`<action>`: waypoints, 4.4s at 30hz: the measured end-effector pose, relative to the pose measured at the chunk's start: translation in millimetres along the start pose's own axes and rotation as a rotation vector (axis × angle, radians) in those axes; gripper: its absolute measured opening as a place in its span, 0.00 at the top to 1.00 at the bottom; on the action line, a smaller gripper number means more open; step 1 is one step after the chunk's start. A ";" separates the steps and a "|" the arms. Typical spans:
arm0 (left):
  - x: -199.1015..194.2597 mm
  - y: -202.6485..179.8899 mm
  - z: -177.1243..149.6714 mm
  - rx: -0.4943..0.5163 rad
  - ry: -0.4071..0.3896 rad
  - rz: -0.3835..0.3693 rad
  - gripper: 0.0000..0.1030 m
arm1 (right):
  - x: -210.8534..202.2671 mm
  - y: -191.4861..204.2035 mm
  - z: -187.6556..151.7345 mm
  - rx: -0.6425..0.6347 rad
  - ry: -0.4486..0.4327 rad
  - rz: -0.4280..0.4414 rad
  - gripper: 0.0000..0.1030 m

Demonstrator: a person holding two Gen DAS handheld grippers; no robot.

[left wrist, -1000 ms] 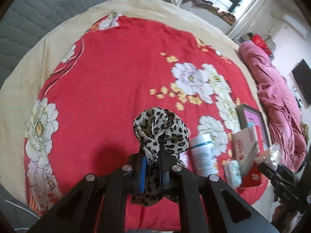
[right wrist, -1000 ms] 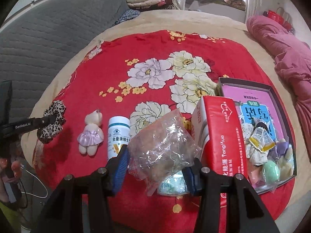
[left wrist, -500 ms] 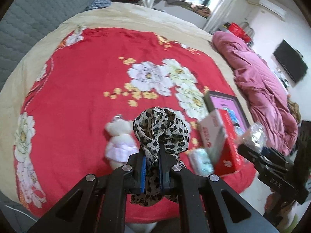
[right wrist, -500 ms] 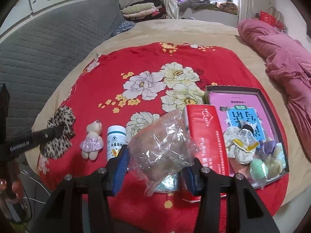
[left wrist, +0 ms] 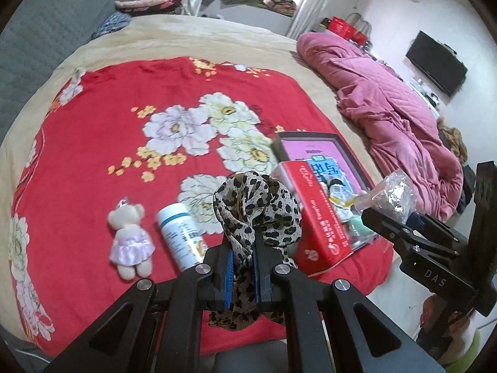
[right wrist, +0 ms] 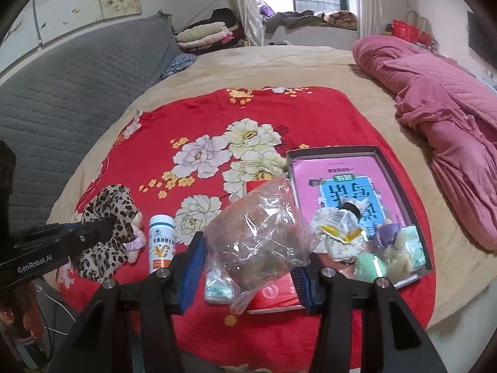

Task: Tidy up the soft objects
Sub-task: 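Lift the scrunchie with the left gripper while the right lifts the plastic bag, then carry the scrunchie and plastic bag over the tray and lower both, then open the right gripper releasing the plastic bag while the left holds the scrunchie, then open the left gripper releasing the leopard-print scrunchie onto the tray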

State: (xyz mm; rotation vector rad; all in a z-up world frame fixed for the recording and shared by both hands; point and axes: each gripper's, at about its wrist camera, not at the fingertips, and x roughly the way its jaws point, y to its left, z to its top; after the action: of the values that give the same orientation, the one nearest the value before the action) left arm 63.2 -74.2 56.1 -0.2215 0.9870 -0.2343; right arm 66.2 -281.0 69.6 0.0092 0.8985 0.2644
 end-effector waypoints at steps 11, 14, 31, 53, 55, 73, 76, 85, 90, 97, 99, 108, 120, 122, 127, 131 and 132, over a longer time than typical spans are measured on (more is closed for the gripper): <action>-0.5 -46.8 11.2 0.077 -0.004 -0.027 0.91 | -21.5 -25.4 4.3 0.031 -0.050 -0.046 0.51; 1.3 -59.9 13.0 0.098 -0.004 -0.037 0.91 | -27.7 -33.7 4.4 0.042 -0.065 -0.051 0.51; 25.6 -129.7 17.8 0.201 0.026 -0.077 0.91 | -54.2 -92.3 2.4 0.132 -0.119 -0.095 0.51; 83.0 -188.3 13.9 0.278 0.113 -0.103 0.91 | -49.5 -170.6 -19.7 0.245 -0.101 -0.143 0.51; 97.5 -191.7 10.8 0.282 0.143 -0.091 0.91 | -44.4 -176.5 -22.4 0.249 -0.087 -0.142 0.51; 217.2 -219.8 -5.3 0.277 0.321 -0.028 0.89 | 34.6 -226.1 -33.6 0.195 0.104 -0.185 0.50; 229.6 -216.8 -1.3 0.264 0.335 -0.022 0.89 | 51.2 -228.7 -29.7 0.167 0.136 -0.192 0.50; 252.7 -224.6 4.8 0.289 0.349 -0.003 0.89 | 93.3 -245.5 -14.5 0.205 0.175 -0.141 0.50; 253.1 -225.8 4.1 0.280 0.346 -0.016 0.89 | 110.9 -248.7 -4.7 0.238 0.192 -0.103 0.50; 250.6 -221.7 6.4 0.266 0.344 -0.033 0.89 | 119.1 -239.8 -0.7 0.185 0.206 -0.117 0.49; 250.3 -221.3 6.4 0.263 0.344 -0.033 0.89 | 118.1 -239.3 -1.9 0.182 0.207 -0.119 0.49; 244.5 -219.1 6.4 0.254 0.330 -0.048 0.88 | 117.2 -239.7 0.7 0.192 0.195 -0.134 0.40; 239.8 -219.1 15.8 0.256 0.298 -0.031 0.68 | 80.2 -232.5 5.4 0.167 0.124 -0.200 0.40; 237.2 -220.1 18.2 0.256 0.287 -0.035 0.55 | 72.7 -233.6 5.7 0.172 0.113 -0.198 0.40; 224.5 -215.8 29.2 0.227 0.246 -0.047 0.44 | 53.7 -233.7 6.8 0.178 0.084 -0.206 0.39; 215.2 -213.0 35.2 0.233 0.240 -0.016 0.40 | 42.3 -231.2 8.5 0.176 0.067 -0.211 0.39; 210.8 -211.2 36.7 0.227 0.234 -0.022 0.40 | 38.4 -230.4 9.3 0.179 0.063 -0.209 0.39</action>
State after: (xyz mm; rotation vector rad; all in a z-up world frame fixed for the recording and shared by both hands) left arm 185.9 -334.6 -30.8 0.0035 1.1797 -0.3964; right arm 147.6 -494.1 18.5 0.0726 0.9759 -0.0110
